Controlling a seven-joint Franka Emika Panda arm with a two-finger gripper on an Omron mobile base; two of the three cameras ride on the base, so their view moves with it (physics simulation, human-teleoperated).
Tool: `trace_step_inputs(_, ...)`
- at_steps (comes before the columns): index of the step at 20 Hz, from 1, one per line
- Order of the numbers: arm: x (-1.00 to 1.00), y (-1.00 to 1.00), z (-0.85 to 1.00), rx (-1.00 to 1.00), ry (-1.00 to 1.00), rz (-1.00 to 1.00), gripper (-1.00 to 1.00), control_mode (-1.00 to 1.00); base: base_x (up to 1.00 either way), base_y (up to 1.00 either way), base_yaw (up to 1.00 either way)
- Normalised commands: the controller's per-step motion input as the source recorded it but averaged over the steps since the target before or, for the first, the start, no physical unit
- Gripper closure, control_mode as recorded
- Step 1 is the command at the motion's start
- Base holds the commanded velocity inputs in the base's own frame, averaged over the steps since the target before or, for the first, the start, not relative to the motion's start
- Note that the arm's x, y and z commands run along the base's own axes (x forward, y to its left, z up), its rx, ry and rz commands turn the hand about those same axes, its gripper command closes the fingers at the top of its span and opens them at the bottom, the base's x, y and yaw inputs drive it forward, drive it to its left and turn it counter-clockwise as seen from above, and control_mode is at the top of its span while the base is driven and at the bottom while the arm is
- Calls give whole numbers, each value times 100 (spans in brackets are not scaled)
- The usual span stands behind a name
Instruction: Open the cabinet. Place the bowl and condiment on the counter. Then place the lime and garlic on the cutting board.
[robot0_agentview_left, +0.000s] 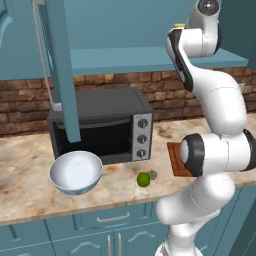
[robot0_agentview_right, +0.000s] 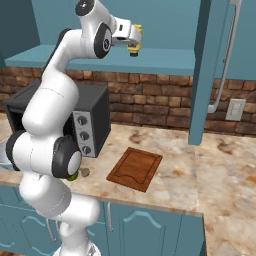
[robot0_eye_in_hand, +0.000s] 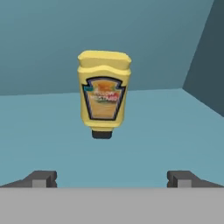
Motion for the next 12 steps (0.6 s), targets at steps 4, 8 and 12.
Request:
trace_step_inputs(4, 31, 0, 0, 2, 0, -9, -100, -100, 0, 0, 0)
trace_step_inputs(8, 37, 0, 0, 3, 0, -5, -100, -100, 0, 0, 0)
trace_step_inputs(12, 42, 0, 0, 0, -1, -1, -100, -100, 0, 0, 0)
